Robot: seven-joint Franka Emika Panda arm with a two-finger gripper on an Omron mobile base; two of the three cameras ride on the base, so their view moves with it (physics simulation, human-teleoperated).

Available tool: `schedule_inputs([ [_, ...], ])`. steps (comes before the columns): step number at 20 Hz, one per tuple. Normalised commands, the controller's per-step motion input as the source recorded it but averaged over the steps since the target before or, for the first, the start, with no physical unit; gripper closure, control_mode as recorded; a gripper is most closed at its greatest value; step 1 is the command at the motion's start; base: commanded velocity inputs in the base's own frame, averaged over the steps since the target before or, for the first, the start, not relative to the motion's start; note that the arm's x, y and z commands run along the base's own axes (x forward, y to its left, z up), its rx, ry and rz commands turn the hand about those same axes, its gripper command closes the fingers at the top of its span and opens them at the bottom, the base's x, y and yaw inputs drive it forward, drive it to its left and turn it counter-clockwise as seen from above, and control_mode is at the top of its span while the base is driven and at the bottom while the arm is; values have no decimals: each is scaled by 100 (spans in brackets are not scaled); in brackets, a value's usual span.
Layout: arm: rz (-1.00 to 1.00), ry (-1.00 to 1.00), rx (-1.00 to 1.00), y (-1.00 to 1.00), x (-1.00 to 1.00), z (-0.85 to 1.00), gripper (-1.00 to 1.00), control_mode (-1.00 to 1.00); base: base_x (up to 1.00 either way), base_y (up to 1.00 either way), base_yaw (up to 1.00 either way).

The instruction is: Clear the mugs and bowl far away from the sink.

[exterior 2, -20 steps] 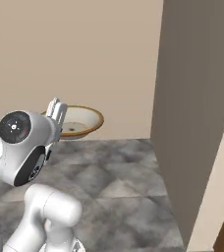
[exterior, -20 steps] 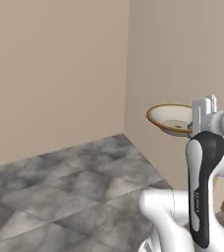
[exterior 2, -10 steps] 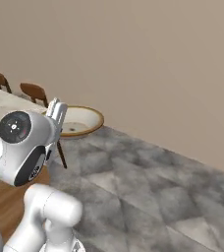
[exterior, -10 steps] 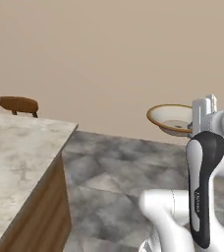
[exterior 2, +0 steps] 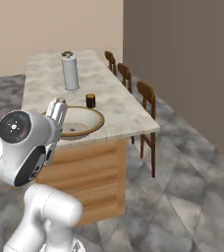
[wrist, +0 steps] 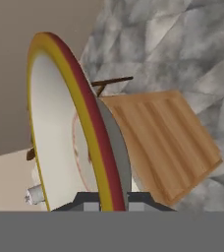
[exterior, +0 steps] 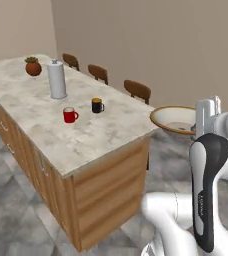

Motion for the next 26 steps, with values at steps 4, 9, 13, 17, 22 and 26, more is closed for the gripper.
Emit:
schedule_inputs([
  [4, 0, 0, 0, 0, 0, 0, 100, 100, -9, 0, 95],
  [9, 0, 0, 0, 0, 0, 0, 100, 100, 2, -33, 18],
  [13, 0, 0, 0, 0, 0, 0, 100, 100, 18, -41, 0],
  [17, 0, 0, 0, 0, 0, 0, 100, 100, 37, -18, -3],
  [22, 0, 0, 0, 0, 0, 0, 100, 100, 70, 0, -2],
  [26, 0, 0, 0, 0, 0, 0, 100, 100, 30, -17, 0],
])
